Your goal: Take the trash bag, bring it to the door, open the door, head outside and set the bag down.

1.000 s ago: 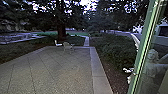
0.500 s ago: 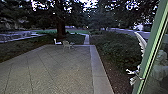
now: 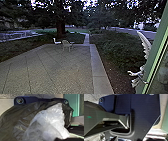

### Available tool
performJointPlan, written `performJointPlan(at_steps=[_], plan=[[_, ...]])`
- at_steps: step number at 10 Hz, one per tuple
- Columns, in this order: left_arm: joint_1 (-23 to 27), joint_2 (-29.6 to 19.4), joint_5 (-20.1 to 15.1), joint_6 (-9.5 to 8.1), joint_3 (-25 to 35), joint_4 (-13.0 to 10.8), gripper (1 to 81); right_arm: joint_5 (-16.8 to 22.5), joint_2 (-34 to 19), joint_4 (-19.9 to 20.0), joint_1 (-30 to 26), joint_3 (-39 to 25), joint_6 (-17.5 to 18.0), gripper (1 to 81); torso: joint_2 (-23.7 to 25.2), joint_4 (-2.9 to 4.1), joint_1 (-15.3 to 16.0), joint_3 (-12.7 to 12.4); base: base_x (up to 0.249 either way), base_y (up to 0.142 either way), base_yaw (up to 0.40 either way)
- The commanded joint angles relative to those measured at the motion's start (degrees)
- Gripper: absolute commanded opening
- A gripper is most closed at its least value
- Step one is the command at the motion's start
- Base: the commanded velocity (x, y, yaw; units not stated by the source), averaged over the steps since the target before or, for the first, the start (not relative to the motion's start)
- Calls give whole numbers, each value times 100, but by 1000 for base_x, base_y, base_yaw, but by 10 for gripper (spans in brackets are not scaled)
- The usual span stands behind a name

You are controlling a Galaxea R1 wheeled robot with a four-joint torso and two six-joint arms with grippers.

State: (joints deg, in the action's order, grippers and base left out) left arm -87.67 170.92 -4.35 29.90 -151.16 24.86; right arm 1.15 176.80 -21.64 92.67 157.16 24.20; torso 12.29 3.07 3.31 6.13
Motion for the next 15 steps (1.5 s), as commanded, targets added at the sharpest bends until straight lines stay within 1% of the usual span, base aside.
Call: performJointPlan(at_steps=[1, 7, 15], plan=[[264, -5, -417, 7, 43, 10, 10, 290, 60, -25, -218, -37, -12, 811, 0, 0, 0, 0, 82, 0, 0], [264, -14, -426, 7, 43, 37, 10, 316, 60, -16, -236, -55, -11, 811, -2, 0, -2, 0, 120, 0, 0], [264, -5, -417, 16, 43, 46, 10, 316, 51, -7, -236, -37, 6, 811, 9, 0, -30, -5, 167, 0, 0]])
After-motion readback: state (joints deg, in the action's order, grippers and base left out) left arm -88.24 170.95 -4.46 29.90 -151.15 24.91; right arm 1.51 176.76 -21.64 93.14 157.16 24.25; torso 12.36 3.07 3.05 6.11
